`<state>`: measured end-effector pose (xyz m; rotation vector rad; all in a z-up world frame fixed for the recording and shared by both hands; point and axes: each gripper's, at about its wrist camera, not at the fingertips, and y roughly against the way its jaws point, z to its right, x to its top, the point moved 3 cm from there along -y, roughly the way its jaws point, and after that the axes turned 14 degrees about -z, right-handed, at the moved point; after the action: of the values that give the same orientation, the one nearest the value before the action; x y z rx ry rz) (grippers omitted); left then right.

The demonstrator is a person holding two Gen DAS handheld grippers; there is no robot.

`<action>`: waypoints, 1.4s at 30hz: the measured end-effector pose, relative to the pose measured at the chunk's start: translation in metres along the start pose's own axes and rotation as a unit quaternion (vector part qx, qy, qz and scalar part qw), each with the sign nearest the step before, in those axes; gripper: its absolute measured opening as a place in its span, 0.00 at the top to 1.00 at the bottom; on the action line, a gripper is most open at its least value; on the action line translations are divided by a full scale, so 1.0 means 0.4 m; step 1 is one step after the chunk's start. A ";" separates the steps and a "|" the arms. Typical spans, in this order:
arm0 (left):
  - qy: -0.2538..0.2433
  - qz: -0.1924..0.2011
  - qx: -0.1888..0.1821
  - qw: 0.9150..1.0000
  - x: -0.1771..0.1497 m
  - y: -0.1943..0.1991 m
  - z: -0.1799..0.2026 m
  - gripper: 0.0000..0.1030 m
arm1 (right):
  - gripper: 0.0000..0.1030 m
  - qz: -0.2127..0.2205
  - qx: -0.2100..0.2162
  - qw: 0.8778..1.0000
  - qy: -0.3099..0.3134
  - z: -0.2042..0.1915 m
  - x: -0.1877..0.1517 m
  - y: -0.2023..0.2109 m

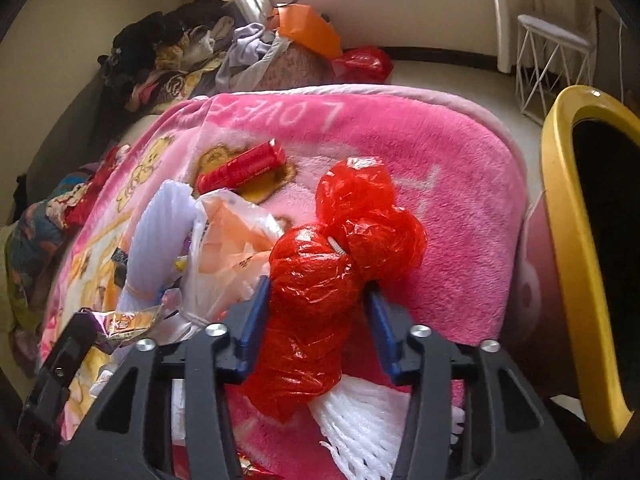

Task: Collect trash
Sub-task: 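Lower the right tool onto the red plastic bag and close it, then carry the red bag over the yellow bin and open the right tool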

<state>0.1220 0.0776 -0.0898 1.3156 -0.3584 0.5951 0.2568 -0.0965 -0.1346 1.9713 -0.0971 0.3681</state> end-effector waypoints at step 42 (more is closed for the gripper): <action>-0.072 0.071 -0.052 0.994 0.046 0.101 0.247 0.77 | 0.68 0.170 0.030 0.985 0.011 0.145 -0.051 0.340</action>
<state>0.1210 -0.0088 -0.0245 1.2420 -0.5970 0.5933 0.2181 -0.2080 -0.0431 2.0102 -0.4156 0.6188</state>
